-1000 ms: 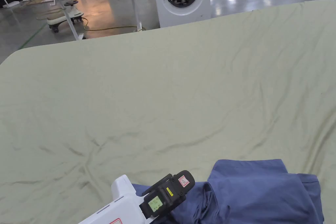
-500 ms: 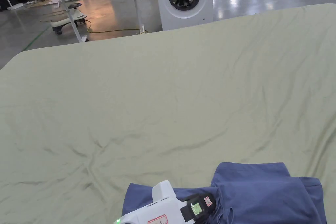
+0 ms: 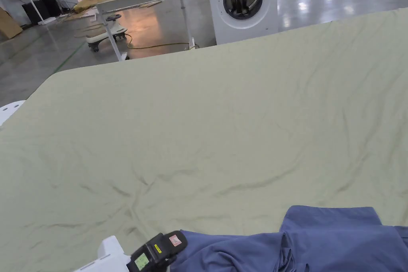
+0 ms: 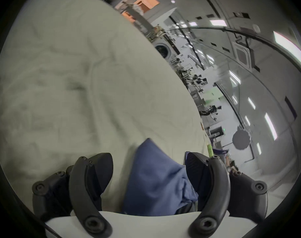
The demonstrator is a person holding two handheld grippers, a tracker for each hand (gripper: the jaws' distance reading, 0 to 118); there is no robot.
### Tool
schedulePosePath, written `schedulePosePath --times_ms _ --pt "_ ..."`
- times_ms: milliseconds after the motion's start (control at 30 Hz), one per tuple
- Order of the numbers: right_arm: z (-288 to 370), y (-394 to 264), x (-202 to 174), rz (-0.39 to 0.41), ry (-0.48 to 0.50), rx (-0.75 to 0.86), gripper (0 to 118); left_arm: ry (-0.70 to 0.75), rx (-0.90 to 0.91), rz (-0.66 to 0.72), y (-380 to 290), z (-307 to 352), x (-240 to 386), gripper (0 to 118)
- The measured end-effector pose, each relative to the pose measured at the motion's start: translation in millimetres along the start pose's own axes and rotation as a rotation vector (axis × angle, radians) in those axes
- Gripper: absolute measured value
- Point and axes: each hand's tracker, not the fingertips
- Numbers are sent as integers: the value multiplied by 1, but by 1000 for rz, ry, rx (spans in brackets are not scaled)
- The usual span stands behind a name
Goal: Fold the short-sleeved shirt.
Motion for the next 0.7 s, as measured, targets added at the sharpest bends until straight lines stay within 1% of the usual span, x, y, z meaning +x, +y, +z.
schedulePosePath --times_ms 33,67,100,133,167,200,233,300,367,433,500,567,633,667,700 --pt "1 0 -1 0 -2 -1 0 -45 -25 37 -4 -7 -6 86" --pt "1 0 -2 1 -3 -2 0 -106 -36 69 -8 -13 -9 74" --pt "1 -1 -2 1 -4 -4 0 -122 -59 105 -12 -21 -10 56" --pt "1 -1 -3 3 -6 -8 0 -71 -82 106 -16 -33 -8 41" --pt "1 -1 -3 6 -7 -10 0 -24 -68 55 -20 -36 -2 19" --pt "2 -1 -4 9 -9 -12 0 -32 -38 15 -22 -32 -2 16" --pt "3 -1 -4 10 -12 -11 0 -47 -38 29 -19 -27 -4 14" --pt "5 -1 -4 4 -9 -7 0 -106 32 85 -17 -7 -2 12" --pt "2 2 -8 -7 0 -7 0 -126 67 68 -6 16 1 10" --pt "1 3 -8 -10 3 -6 0 -72 144 -22 5 49 15 10" --pt "-1 3 -6 -12 8 -6 0 -11 194 -64 21 81 24 10" --pt "-5 3 -5 -22 20 -3 0 94 229 -158 39 109 44 10" --pt "-8 3 -4 -35 31 -1 0 173 238 -292 39 117 71 10" --pt "-9 4 -4 -38 31 -2 0 195 233 -334 28 116 99 10" --pt "-10 5 -5 -41 32 -1 0 181 217 -360 23 112 111 10"
